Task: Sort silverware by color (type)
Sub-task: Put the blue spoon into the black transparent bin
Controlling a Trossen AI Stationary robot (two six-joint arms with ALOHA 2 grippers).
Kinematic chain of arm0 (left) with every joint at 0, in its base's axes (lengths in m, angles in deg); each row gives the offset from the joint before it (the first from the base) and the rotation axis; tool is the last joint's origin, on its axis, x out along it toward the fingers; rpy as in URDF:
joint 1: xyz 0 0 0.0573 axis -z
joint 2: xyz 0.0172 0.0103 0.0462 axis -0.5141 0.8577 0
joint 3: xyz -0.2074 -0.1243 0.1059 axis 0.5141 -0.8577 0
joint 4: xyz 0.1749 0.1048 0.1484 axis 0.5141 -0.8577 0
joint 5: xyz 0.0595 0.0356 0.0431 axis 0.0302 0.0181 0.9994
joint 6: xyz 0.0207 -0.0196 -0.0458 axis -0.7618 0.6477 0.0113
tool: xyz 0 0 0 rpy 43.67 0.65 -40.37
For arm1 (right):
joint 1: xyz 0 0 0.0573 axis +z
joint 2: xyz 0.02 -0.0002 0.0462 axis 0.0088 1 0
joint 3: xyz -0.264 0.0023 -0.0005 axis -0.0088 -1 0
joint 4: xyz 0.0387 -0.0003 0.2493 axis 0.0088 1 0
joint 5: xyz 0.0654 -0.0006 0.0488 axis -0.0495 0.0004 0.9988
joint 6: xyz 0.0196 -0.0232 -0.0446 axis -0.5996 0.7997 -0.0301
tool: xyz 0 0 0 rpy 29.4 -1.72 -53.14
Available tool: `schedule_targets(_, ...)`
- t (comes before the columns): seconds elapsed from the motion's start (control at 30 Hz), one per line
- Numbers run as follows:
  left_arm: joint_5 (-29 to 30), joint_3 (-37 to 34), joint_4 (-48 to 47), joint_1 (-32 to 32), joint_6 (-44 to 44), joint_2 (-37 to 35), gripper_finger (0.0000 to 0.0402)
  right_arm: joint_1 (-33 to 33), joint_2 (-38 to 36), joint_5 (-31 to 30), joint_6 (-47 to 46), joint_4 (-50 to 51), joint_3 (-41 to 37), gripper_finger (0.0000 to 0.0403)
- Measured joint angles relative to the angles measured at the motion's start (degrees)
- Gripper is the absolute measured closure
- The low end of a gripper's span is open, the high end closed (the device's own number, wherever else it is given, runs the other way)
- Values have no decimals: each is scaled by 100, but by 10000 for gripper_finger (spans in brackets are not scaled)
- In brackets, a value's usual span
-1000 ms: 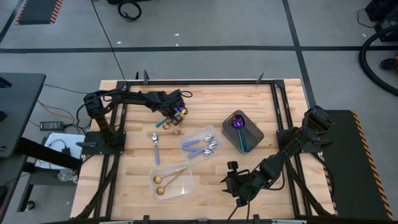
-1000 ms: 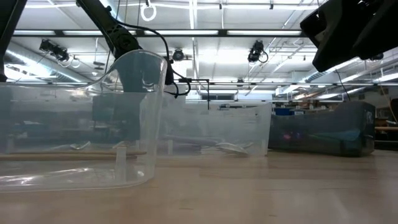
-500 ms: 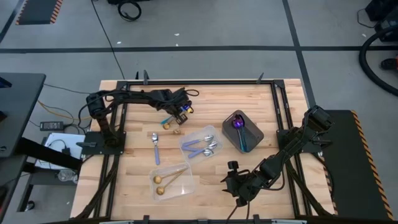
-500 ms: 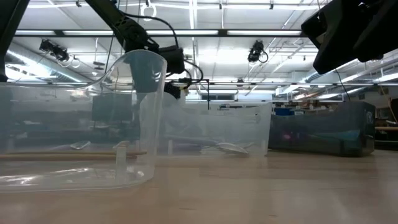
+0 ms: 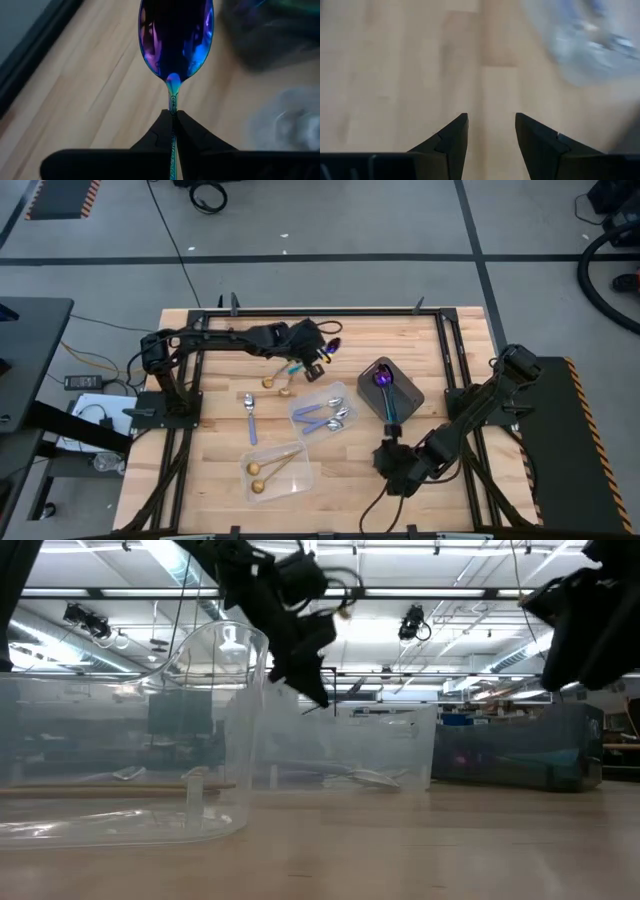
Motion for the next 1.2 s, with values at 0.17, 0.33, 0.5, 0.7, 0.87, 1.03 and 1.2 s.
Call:
schedule_targets(0.17, -17, 200, 488, 290, -88, -3, 387, 209, -525, -851, -664, 797, 0, 229)
schedule_targets(0.33, -218, 287, 1013, 495, -98, -4, 388, 253, -1204, -1497, -910, 1270, 0, 230)
schedule_targets(0.5, -404, 292, 1836, 694, -128, -4, 387, 85, -1842, -2261, -992, 1498, 0, 241)
schedule_targets(0.7, -405, 292, 2681, 975, -244, -4, 387, -229, -2083, -2969, -504, 1526, 0, 244)
schedule_targets(0.87, -307, 292, 3402, 1184, -262, -6, 387, -666, -2093, -3389, -337, 1489, 0, 233)
schedule_targets(1.03, -193, 292, 3987, 1375, -519, -6, 387, -1101, -2093, -3497, 35, 1011, 0, 210)
schedule_targets(1.2, 171, 296, 4451, 1568, -729, 57, 387, -1368, -2093, -3369, 1024, 104, 0, 185)
